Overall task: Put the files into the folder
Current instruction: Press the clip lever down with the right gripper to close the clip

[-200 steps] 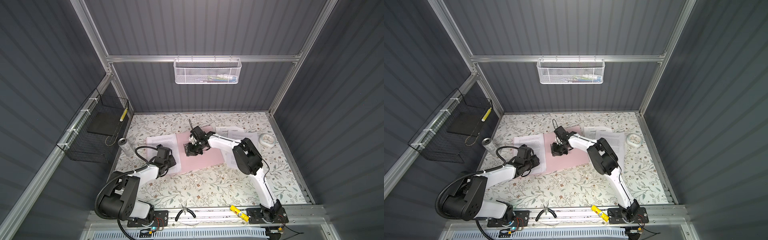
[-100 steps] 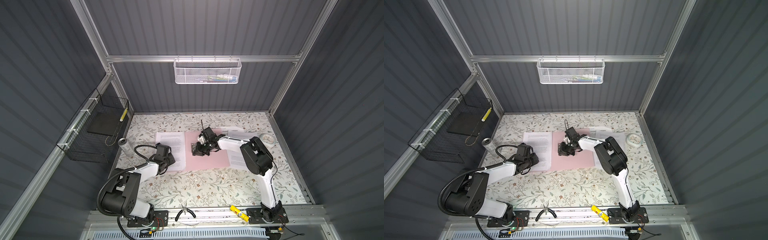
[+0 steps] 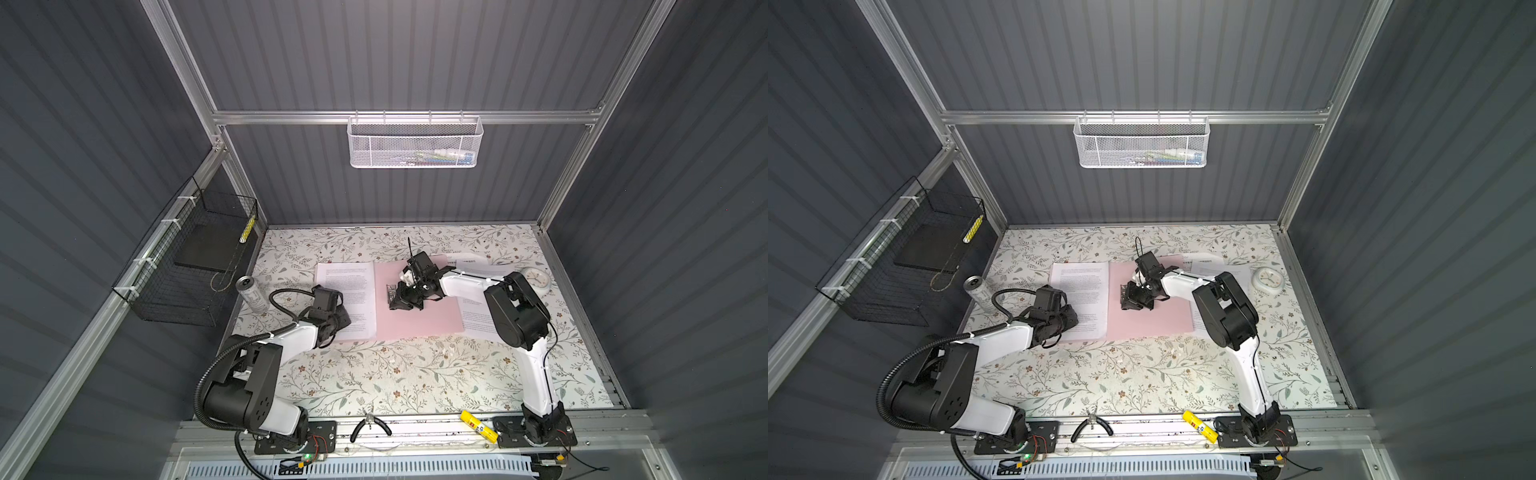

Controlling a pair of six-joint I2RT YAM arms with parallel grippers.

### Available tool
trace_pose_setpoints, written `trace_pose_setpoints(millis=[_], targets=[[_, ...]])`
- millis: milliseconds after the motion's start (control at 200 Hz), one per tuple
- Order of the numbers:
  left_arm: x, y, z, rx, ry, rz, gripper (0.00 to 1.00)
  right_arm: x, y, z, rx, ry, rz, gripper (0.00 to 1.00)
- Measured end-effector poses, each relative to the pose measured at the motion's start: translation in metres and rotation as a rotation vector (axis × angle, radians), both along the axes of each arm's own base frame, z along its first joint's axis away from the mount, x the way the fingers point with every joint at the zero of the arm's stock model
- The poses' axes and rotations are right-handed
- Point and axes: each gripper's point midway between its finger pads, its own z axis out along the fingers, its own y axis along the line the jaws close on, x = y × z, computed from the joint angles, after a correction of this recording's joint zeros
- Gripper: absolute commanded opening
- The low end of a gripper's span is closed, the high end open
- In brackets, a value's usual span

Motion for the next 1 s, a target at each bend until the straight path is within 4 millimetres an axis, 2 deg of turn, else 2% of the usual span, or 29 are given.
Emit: trace_pose_setpoints(millis=[195, 435, 841, 1001], targets=[[0.000, 0.000, 0.000, 0.000, 0.000, 0.001, 0.35, 0.008, -0.008, -0.007, -0.110, -0.044, 0.025, 0.00], [0.000, 0.001, 0.000, 0.001, -0.001, 0.010, 0.36, 0.010, -0.008, -0.009, -0.126, -0.058, 0.070, 0.00], [0.004, 0.000, 0.000, 0.003, 0.002, 0.011, 0.40, 0.013, -0.011, -0.002, 0.056, 0.023, 0.046, 0.00], [0.005, 0.000, 0.000, 0.003, 0.002, 0.011, 0.40, 0.011, -0.011, 0.008, 0.125, 0.059, 0.010, 0.00]])
